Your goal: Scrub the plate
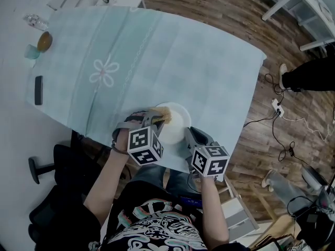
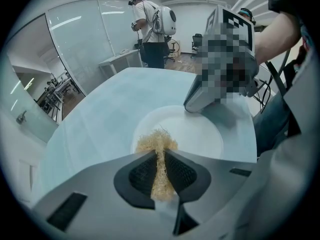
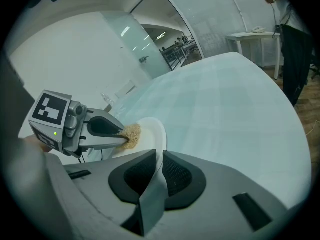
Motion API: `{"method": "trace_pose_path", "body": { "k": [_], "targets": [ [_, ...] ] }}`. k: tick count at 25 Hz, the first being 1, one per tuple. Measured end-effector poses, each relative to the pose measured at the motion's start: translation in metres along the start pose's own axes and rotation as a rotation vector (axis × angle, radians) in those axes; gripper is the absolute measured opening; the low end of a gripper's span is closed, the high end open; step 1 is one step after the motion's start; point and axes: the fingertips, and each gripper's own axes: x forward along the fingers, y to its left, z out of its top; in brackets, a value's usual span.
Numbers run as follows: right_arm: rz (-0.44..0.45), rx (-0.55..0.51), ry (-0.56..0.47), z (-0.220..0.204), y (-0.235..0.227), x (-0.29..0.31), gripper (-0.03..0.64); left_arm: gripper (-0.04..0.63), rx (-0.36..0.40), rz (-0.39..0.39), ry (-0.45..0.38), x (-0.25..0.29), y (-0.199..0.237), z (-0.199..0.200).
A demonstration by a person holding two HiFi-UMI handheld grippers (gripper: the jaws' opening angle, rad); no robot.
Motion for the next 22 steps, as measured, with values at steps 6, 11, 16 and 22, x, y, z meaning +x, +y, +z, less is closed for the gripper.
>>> {"method": "trace_pose_path", "body": {
  "k": [6, 11, 16, 22],
  "targets": [
    [-0.003, -0.006, -0.001, -0.001, 0.001, -0.001, 0.029, 0.062, -0.025, -0.017, -0.016, 0.002, -0.005, 0.006],
    [0.005, -0.007, 0.002, -0.001, 0.001, 0.000, 0.028, 0.063, -0.040, -0.045, -0.042, 0.010, -0.015, 0.026],
    [0.003, -0.008, 0.000, -0.001, 0.001, 0.000, 0.028, 0.063, -0.027, -0.085, -0.058, 0.016, -0.029, 0.043],
    [0.004, -0.006, -0.001, -0.001, 0.000, -0.001, 0.028, 0.063, -0.020, -0.109, -0.049, 0.017, -0.032, 0.045]
  ]
}}
